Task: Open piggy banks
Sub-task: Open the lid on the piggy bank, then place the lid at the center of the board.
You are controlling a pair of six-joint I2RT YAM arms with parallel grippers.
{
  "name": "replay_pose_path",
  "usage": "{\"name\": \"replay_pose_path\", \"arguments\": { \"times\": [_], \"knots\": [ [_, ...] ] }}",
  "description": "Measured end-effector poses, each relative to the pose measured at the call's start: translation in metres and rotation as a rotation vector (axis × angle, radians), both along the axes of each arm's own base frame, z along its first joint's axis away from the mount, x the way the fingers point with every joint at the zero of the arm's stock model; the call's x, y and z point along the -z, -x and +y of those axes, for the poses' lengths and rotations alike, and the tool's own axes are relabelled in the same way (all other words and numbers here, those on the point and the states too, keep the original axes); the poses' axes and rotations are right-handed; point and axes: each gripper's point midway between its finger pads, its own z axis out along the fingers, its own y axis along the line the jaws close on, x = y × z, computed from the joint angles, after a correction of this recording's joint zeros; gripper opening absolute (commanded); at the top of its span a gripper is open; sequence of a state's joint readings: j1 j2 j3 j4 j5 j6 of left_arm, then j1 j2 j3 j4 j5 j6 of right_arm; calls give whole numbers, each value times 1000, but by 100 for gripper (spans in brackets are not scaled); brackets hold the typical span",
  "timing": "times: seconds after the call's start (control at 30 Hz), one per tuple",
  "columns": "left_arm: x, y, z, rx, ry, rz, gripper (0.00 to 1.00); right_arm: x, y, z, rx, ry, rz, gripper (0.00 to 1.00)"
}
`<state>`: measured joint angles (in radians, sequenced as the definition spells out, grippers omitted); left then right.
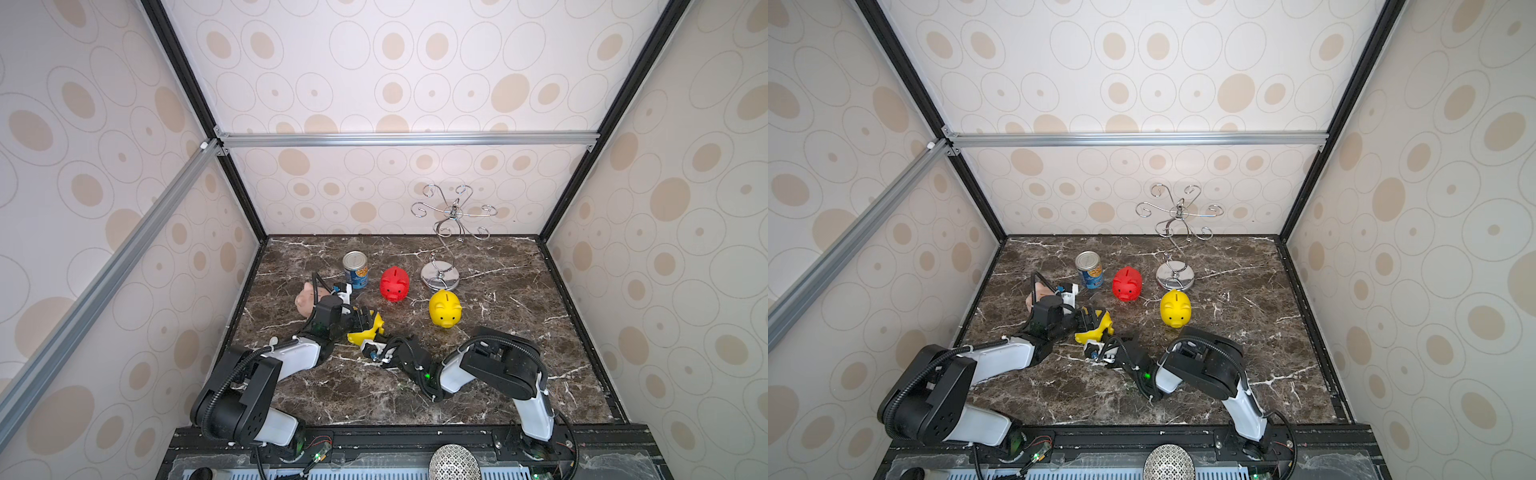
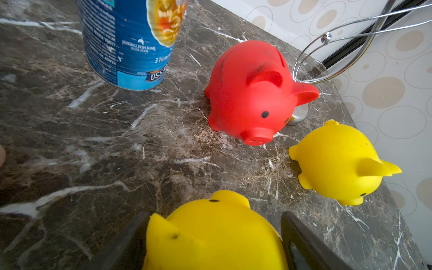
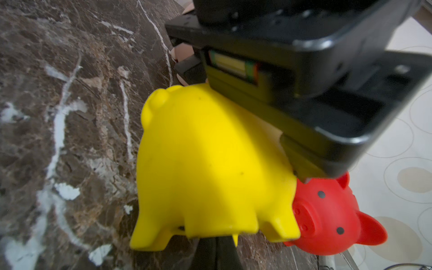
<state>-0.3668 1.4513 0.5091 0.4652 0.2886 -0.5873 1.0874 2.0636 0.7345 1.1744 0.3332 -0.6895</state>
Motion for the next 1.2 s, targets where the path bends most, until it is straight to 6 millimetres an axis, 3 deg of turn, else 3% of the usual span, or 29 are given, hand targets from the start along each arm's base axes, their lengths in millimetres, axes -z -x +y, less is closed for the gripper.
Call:
{"name": "replay_pose_path", "arguments": {
  "times": [0.4, 0.67, 0.83, 0.9, 0.97, 1.1, 1.2],
  "knots": [
    [1, -1, -13, 35, 18, 31, 86, -7, 25, -33, 37, -63, 96, 0],
    [1, -5, -16, 41, 19, 41, 89, 2, 34, -63, 115, -77, 188, 0],
    [2, 1, -13, 38, 9, 60, 97, -34, 25, -64, 202, -164, 325, 1],
    [4, 5, -10, 33, 0, 77, 99, -36, 21, -67, 236, -170, 393, 1],
    [5, 10, -7, 26, -8, 85, 100, -27, 18, -76, 287, -159, 463, 1],
    [3, 17, -1, 10, -21, 89, 100, 9, 20, -106, 398, -66, 605, 5],
    [1, 20, 2, 3, -23, 88, 100, 26, 27, -120, 440, -12, 693, 20]
  ]
}}
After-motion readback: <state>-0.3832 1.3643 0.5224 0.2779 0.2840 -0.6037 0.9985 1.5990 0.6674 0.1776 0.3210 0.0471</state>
